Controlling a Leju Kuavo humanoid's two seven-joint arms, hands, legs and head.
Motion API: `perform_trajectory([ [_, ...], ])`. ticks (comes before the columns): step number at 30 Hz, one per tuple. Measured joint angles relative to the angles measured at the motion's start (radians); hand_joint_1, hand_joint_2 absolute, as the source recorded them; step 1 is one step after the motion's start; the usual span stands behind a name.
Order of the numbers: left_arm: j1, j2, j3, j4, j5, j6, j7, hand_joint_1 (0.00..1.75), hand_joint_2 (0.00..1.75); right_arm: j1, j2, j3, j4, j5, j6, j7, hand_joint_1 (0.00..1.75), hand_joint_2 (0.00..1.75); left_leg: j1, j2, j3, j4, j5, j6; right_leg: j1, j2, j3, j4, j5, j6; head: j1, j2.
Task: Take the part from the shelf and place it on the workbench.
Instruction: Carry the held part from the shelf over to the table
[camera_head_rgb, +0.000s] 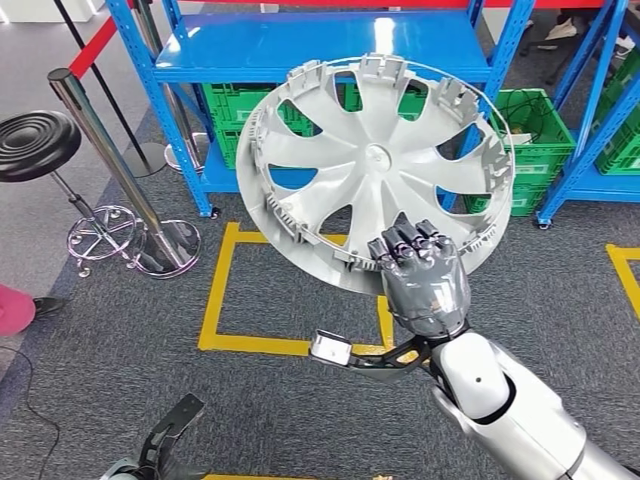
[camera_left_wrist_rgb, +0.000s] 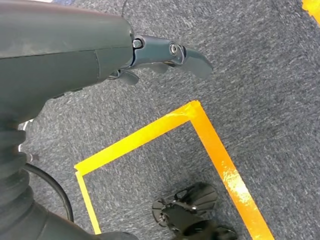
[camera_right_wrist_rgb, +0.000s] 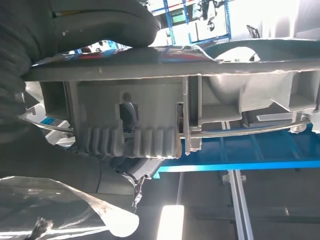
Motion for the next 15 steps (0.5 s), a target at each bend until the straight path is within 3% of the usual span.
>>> perform_trajectory([
  [2,-0.003,0.004,-0.004,0.001,-0.001,-0.002,-0.001,0.00,1.75,-0.001,0.003,0.000,0.002,0.000,-0.001,-0.001,1.75,1.75,-0.006,0.000,0.041,-0.076,0.005,0.012,0.000,-0.001,-0.008,0.003,0.005,0.008,0.000,0.000],
  [4,-0.005,0.008,-0.008,0.002,-0.001,-0.005,-0.001,0.00,1.75,-0.002,0.006,0.001,0.005,0.000,-0.002,-0.001,1.75,1.75,-0.008,0.000,0.041,-0.091,0.009,0.018,0.000,-0.001,-0.015,0.003,0.011,0.019,-0.001,0.000],
  [6,-0.008,0.009,-0.014,0.002,-0.002,-0.009,-0.001,0.00,1.75,-0.003,0.007,0.001,0.006,0.000,-0.002,-0.001,1.75,1.75,-0.002,0.002,0.040,-0.105,0.019,0.026,-0.001,0.001,-0.030,0.022,-0.006,0.030,0.002,0.000],
  [7,-0.010,0.009,-0.018,0.003,-0.004,-0.011,-0.001,0.00,1.75,-0.003,0.007,0.001,0.007,0.000,-0.003,-0.001,1.75,1.75,0.002,0.003,0.039,-0.111,0.025,0.031,-0.002,0.003,-0.048,0.058,-0.030,0.037,0.003,0.000],
  [9,-0.014,0.009,-0.026,0.003,-0.007,-0.014,-0.001,0.00,1.75,-0.003,0.007,0.001,0.010,0.002,-0.007,-0.001,1.75,1.75,0.004,0.004,0.032,-0.112,0.031,0.034,-0.010,0.005,-0.105,0.186,-0.095,0.050,0.005,0.000],
  [11,-0.016,0.008,-0.034,0.005,-0.008,-0.015,-0.001,0.00,1.75,0.000,0.007,0.002,0.013,0.004,-0.011,-0.001,1.75,1.75,0.007,0.004,0.027,-0.111,0.034,0.032,-0.020,0.005,-0.148,0.284,-0.123,0.061,0.004,0.000],
  [12,-0.017,0.008,-0.038,0.006,-0.008,-0.016,-0.001,0.00,1.75,0.001,0.007,0.002,0.015,0.004,-0.011,-0.001,1.75,1.75,0.009,0.004,0.026,-0.111,0.036,0.031,-0.024,0.005,-0.146,0.281,-0.109,0.066,0.005,0.000],
  [13,-0.018,0.008,-0.043,0.007,-0.008,-0.016,-0.001,0.00,1.75,0.002,0.007,0.002,0.016,0.004,-0.012,-0.001,1.75,1.75,0.011,0.004,0.025,-0.109,0.036,0.028,-0.028,0.004,-0.122,0.234,-0.077,0.070,0.005,0.000],
  [15,-0.023,0.008,-0.050,0.009,-0.009,-0.017,-0.001,0.00,1.75,0.002,0.007,0.002,0.017,0.004,-0.013,-0.001,1.75,1.75,0.015,0.002,0.022,-0.103,0.035,0.017,-0.033,0.004,-0.052,0.093,-0.013,0.077,0.006,0.000],
])
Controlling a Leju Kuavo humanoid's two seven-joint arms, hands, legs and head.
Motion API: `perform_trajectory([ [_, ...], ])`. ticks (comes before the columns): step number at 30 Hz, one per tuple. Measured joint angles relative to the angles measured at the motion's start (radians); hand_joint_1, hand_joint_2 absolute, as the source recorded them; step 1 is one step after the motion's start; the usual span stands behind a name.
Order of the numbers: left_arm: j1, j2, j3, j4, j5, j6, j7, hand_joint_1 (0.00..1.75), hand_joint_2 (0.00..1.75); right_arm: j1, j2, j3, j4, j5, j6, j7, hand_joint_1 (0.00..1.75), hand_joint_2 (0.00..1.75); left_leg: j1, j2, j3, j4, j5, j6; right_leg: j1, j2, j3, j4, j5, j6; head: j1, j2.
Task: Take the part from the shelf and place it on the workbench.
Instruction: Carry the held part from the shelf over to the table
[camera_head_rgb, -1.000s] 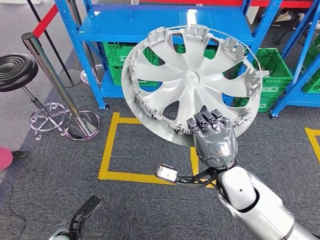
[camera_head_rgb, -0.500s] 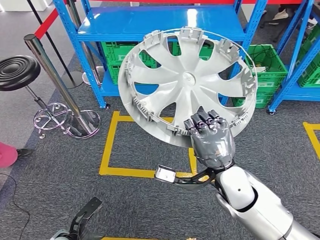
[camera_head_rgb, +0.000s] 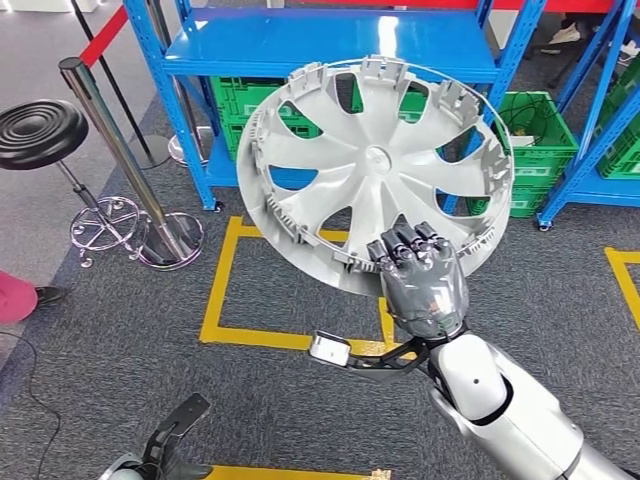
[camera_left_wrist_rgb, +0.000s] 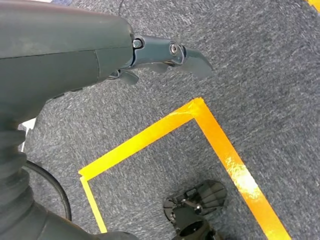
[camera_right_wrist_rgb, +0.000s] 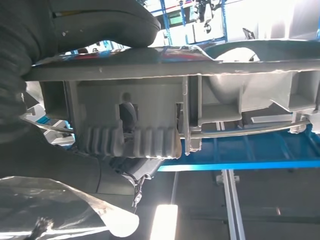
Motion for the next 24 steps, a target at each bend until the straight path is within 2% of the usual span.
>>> perform_trajectory([
  [1,-0.003,0.001,-0.002,0.001,-0.001,0.000,0.000,0.00,1.75,-0.001,0.001,0.000,0.000,0.001,-0.002,0.000,1.75,1.75,-0.001,-0.001,-0.005,0.006,0.000,-0.007,-0.001,0.000,0.026,-0.053,0.016,-0.002,0.001,0.000],
  [2,-0.005,0.001,-0.004,0.002,-0.001,-0.001,0.000,0.00,1.75,-0.002,0.002,0.000,0.001,0.001,-0.004,0.000,1.75,1.75,-0.002,-0.001,-0.011,0.011,0.002,-0.014,0.000,0.001,0.037,-0.077,0.018,-0.005,0.001,0.000],
  [4,-0.008,0.001,-0.006,0.002,-0.002,-0.001,0.000,0.00,1.75,-0.003,0.003,0.000,0.001,0.002,-0.008,0.000,1.75,1.75,-0.004,-0.002,-0.020,0.016,0.005,-0.021,0.002,0.003,0.036,-0.081,0.013,-0.014,0.000,0.000],
  [21,-0.009,0.002,-0.009,0.003,-0.002,-0.002,0.000,0.00,1.75,-0.001,0.003,0.000,0.001,0.001,-0.008,0.000,1.75,1.75,-0.004,-0.001,-0.023,0.015,0.005,-0.024,0.001,0.004,0.031,-0.080,0.015,-0.017,-0.001,0.000],
  [24,-0.011,0.003,-0.017,0.006,-0.006,0.003,0.000,0.00,1.75,0.001,0.004,0.000,0.005,0.001,-0.008,0.000,1.75,1.75,-0.005,-0.001,-0.023,0.012,0.011,0.012,0.002,0.004,0.030,-0.082,0.018,-0.023,-0.004,0.000],
])
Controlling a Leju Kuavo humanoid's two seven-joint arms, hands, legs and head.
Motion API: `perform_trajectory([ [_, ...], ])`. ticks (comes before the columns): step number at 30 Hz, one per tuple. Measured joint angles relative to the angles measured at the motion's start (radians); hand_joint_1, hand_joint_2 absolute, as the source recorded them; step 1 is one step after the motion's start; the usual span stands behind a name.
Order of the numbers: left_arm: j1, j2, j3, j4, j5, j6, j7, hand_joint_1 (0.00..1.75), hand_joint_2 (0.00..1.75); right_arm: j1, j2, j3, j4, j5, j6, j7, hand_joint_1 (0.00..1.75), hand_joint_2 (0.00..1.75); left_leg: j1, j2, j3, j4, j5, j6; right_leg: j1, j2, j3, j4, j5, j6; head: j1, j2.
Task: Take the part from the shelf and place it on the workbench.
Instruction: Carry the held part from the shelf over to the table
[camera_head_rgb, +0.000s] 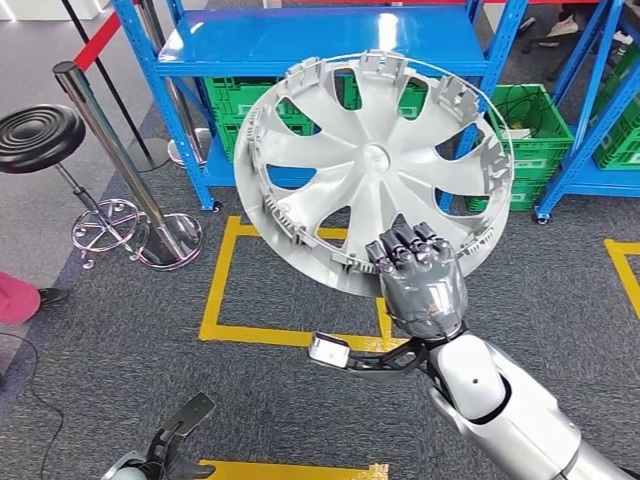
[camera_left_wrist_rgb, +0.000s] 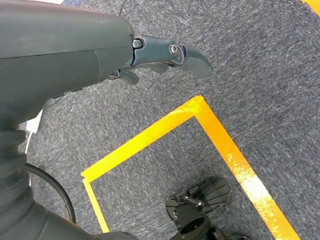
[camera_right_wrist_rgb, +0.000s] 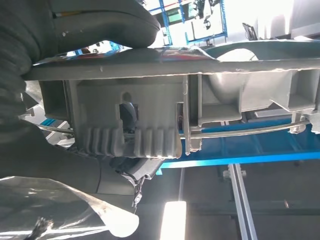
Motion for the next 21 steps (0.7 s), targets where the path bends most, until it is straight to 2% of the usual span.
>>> perform_trajectory([
  [1,-0.001,0.000,-0.004,0.001,-0.002,0.002,0.000,0.00,1.75,0.000,0.000,0.000,0.001,0.000,0.000,-0.001,1.75,1.75,0.001,0.000,0.000,-0.003,0.006,0.005,0.003,0.000,-0.001,0.001,0.001,-0.005,-0.001,0.000],
  [4,-0.002,-0.001,-0.010,0.007,-0.004,0.003,0.001,0.00,1.75,0.000,0.000,0.000,0.008,-0.004,-0.019,-0.006,1.75,1.75,0.006,0.000,-0.005,-0.008,0.012,-0.040,0.008,-0.003,-0.006,0.002,0.005,-0.014,0.000,0.000],
  [5,-0.002,-0.001,-0.011,0.009,-0.004,0.003,0.001,0.00,1.75,0.000,0.000,0.000,0.011,-0.007,-0.027,-0.007,1.75,1.75,0.006,0.000,-0.007,-0.007,0.012,-0.048,0.007,-0.003,-0.008,0.002,0.006,-0.014,0.000,0.000],
  [13,-0.002,0.000,-0.015,0.017,-0.005,0.007,0.002,0.00,1.75,0.002,0.001,-0.001,0.019,-0.020,-0.037,-0.009,1.75,1.75,0.004,0.000,-0.016,0.001,0.011,-0.045,0.004,-0.004,-0.014,0.001,0.011,-0.010,0.000,0.000],
  [15,-0.003,0.001,-0.017,0.017,-0.005,0.010,0.002,0.00,1.75,0.004,0.002,-0.003,0.018,-0.031,-0.041,-0.010,1.75,1.75,0.002,0.000,-0.019,0.006,0.011,-0.036,0.000,-0.003,-0.015,-0.002,0.015,-0.005,-0.001,0.000],
  [17,-0.005,0.001,-0.018,0.017,-0.005,0.014,0.002,0.00,1.75,0.007,0.005,-0.008,0.018,-0.038,-0.043,-0.010,1.75,1.75,0.003,0.003,-0.014,-0.010,0.020,-0.021,-0.001,-0.001,-0.015,-0.009,0.019,0.003,-0.002,0.000],
  [19,-0.009,-0.001,-0.018,0.017,-0.006,0.019,0.002,0.00,1.75,0.012,0.006,-0.018,0.017,-0.042,-0.047,-0.010,1.75,1.75,0.008,0.012,0.001,-0.046,0.038,-0.011,0.002,0.001,-0.028,0.009,-0.001,0.010,0.000,0.000],
  [21,-0.015,-0.004,-0.018,0.017,-0.013,0.022,0.004,0.00,1.75,0.016,0.006,-0.028,0.016,-0.043,-0.051,-0.014,1.75,1.75,0.013,0.023,0.007,-0.063,0.047,-0.008,0.000,0.001,-0.074,0.103,-0.055,0.018,0.004,0.000],
])
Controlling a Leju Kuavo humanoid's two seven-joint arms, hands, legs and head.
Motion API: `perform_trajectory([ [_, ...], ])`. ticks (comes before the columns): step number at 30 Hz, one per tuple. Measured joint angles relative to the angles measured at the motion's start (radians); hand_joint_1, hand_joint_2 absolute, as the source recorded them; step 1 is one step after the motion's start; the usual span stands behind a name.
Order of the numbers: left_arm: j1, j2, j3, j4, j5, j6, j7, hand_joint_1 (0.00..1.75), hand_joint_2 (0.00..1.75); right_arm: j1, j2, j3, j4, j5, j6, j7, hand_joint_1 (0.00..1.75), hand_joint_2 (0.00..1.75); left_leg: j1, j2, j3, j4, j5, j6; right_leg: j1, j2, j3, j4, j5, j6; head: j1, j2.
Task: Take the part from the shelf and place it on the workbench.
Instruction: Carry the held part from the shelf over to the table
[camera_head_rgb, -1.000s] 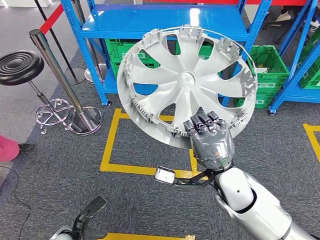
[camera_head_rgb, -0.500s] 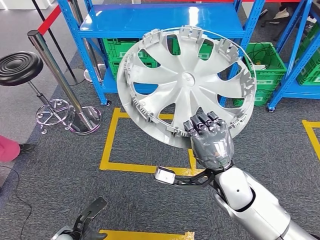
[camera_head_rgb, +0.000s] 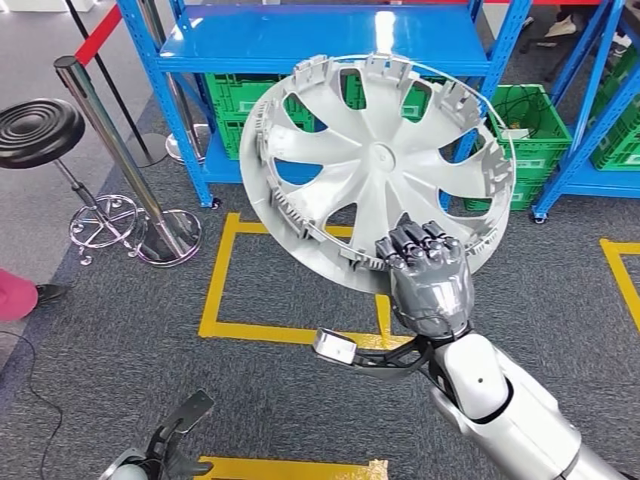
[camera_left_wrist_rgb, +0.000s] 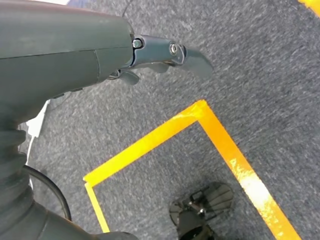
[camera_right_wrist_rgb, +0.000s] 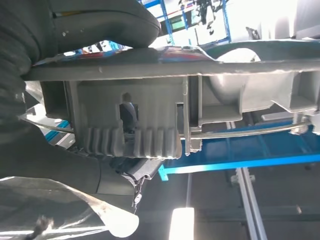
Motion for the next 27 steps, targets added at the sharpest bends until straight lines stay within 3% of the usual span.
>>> perform_trajectory([
  [2,-0.004,-0.004,0.000,0.000,-0.008,0.002,0.002,0.00,1.75,0.007,0.000,-0.006,0.000,0.000,-0.004,-0.004,1.75,1.75,0.004,0.010,-0.004,0.003,0.000,-0.002,-0.006,-0.001,-0.054,0.113,-0.043,0.011,0.001,0.000],
  [3,-0.005,-0.005,0.000,0.000,-0.010,0.002,0.002,0.00,1.75,0.012,0.000,-0.008,0.000,0.000,-0.005,-0.005,1.75,1.75,0.007,0.016,-0.005,0.007,-0.003,-0.005,-0.010,-0.002,-0.064,0.133,-0.041,0.017,0.001,0.000],
  [4,-0.005,-0.007,0.000,0.000,-0.011,0.003,0.003,0.00,1.75,0.016,0.000,-0.009,0.000,0.000,-0.006,-0.005,1.75,1.75,0.012,0.022,-0.007,0.013,-0.006,-0.011,-0.015,-0.005,-0.056,0.118,-0.023,0.025,0.001,0.000],
  [6,-0.007,-0.007,0.000,0.000,-0.013,0.003,0.004,0.00,1.75,0.020,0.000,-0.013,0.000,-0.001,-0.006,-0.005,1.75,1.75,0.023,0.034,-0.013,0.035,-0.017,-0.030,-0.024,-0.027,0.001,0.011,0.030,0.043,0.001,0.000],
  [7,-0.008,-0.005,0.000,0.000,-0.013,0.004,0.005,0.00,1.75,0.020,0.000,-0.014,0.000,-0.001,-0.006,-0.006,1.75,1.75,0.025,0.039,-0.018,0.051,-0.025,-0.042,-0.025,-0.038,0.028,-0.037,0.046,0.045,0.003,0.000],
  [9,-0.009,-0.002,0.000,0.001,-0.014,0.006,0.006,0.00,1.75,0.019,0.002,-0.019,-0.003,0.000,-0.006,-0.007,1.75,1.75,0.024,0.049,-0.026,0.074,-0.035,-0.062,-0.022,-0.046,0.046,-0.072,0.049,0.026,0.004,0.000],
  [10,-0.009,-0.002,-0.001,0.001,-0.014,0.006,0.008,0.00,1.75,0.019,0.003,-0.021,-0.004,-0.001,-0.006,-0.007,1.75,1.75,0.023,0.054,-0.027,0.079,-0.035,-0.067,-0.021,-0.035,0.042,-0.067,0.049,0.009,0.005,0.000],
  [12,-0.010,-0.004,-0.001,0.001,-0.017,0.007,0.010,0.00,1.75,0.023,0.003,-0.024,-0.006,-0.002,-0.006,-0.007,1.75,1.75,0.027,0.055,-0.027,0.083,-0.041,-0.073,-0.018,-0.018,0.032,-0.059,0.053,-0.011,0.002,0.000],
  [13,-0.010,-0.004,-0.001,0.001,-0.020,0.008,0.011,0.00,1.75,0.023,0.003,-0.026,-0.006,-0.003,-0.005,-0.007,1.75,1.75,0.029,0.045,-0.033,0.101,-0.060,-0.073,-0.018,-0.010,0.030,-0.059,0.056,-0.018,0.001,0.000],
  [16,-0.008,-0.003,-0.001,0.001,-0.024,0.008,0.013,0.00,1.75,0.024,0.003,-0.030,-0.009,-0.003,-0.004,-0.007,1.75,1.75,0.020,-0.002,-0.096,0.271,-0.171,-0.064,-0.013,0.017,0.020,-0.059,0.066,-0.034,-0.006,0.000],
  [17,-0.006,-0.003,-0.001,0.001,-0.024,0.008,0.013,0.00,1.75,0.025,0.003,-0.031,-0.009,-0.003,-0.004,-0.007,1.75,1.75,0.015,-0.009,-0.120,0.333,-0.198,-0.059,-0.008,0.028,0.017,-0.059,0.068,-0.037,-0.008,0.000],
  [18,-0.005,-0.003,-0.001,0.001,-0.024,0.008,0.014,0.00,1.75,0.026,0.003,-0.031,-0.009,-0.002,-0.003,-0.008,1.75,1.75,0.010,-0.012,-0.131,0.368,-0.206,-0.051,-0.004,0.040,0.016,-0.059,0.070,-0.040,-0.008,0.000],
  [19,-0.004,-0.003,0.000,0.000,-0.024,0.008,0.014,0.00,1.75,0.027,0.003,-0.031,-0.009,-0.002,-0.003,-0.008,1.75,1.75,0.004,-0.015,-0.126,0.367,-0.197,-0.042,0.001,0.052,0.015,-0.059,0.071,-0.042,-0.008,0.000],
  [20,-0.004,-0.004,0.000,-0.001,-0.024,0.009,0.014,0.00,1.75,0.027,0.003,-0.031,-0.010,-0.001,-0.002,-0.008,1.75,1.75,-0.003,-0.022,-0.104,0.328,-0.171,-0.029,0.005,0.064,0.016,-0.059,0.073,-0.043,-0.008,0.000],
  [22,-0.004,-0.003,0.003,-0.003,-0.024,0.010,0.014,0.00,1.75,0.027,0.003,-0.032,-0.016,-0.001,0.000,-0.008,1.75,1.75,-0.012,-0.066,-0.039,0.200,-0.118,0.001,0.011,0.088,0.015,-0.059,0.076,-0.044,-0.007,0.000],
  [23,-0.004,-0.003,0.005,-0.003,-0.024,0.011,0.014,0.00,1.75,0.027,0.003,-0.033,-0.020,0.000,0.001,-0.008,1.75,1.75,-0.014,-0.089,-0.014,0.149,-0.104,0.010,0.011,0.100,0.013,-0.059,0.078,-0.042,-0.007,0.000],
  [24,-0.004,-0.002,0.008,-0.004,-0.024,0.012,0.014,0.00,1.75,0.027,0.003,-0.033,-0.023,0.001,0.001,-0.008,1.75,1.75,-0.016,-0.104,0.000,0.121,-0.101,0.015,0.010,0.111,0.010,-0.060,0.081,-0.038,-0.007,0.000],
  [25,-0.004,-0.002,0.010,-0.004,-0.024,0.013,0.014,0.00,1.75,0.027,0.003,-0.034,-0.027,0.001,0.002,-0.008,1.75,1.75,-0.017,-0.105,0.004,0.113,-0.103,0.016,0.007,0.122,0.007,-0.063,0.086,-0.032,-0.007,0.000],
  [27,-0.006,-0.003,0.015,-0.008,-0.024,0.016,0.015,0.00,1.75,0.030,0.002,-0.037,-0.030,0.002,0.003,-0.007,1.75,1.75,-0.017,-0.082,0.008,0.097,-0.094,0.010,0.004,0.131,-0.001,-0.068,0.091,-0.019,-0.007,0.000],
])
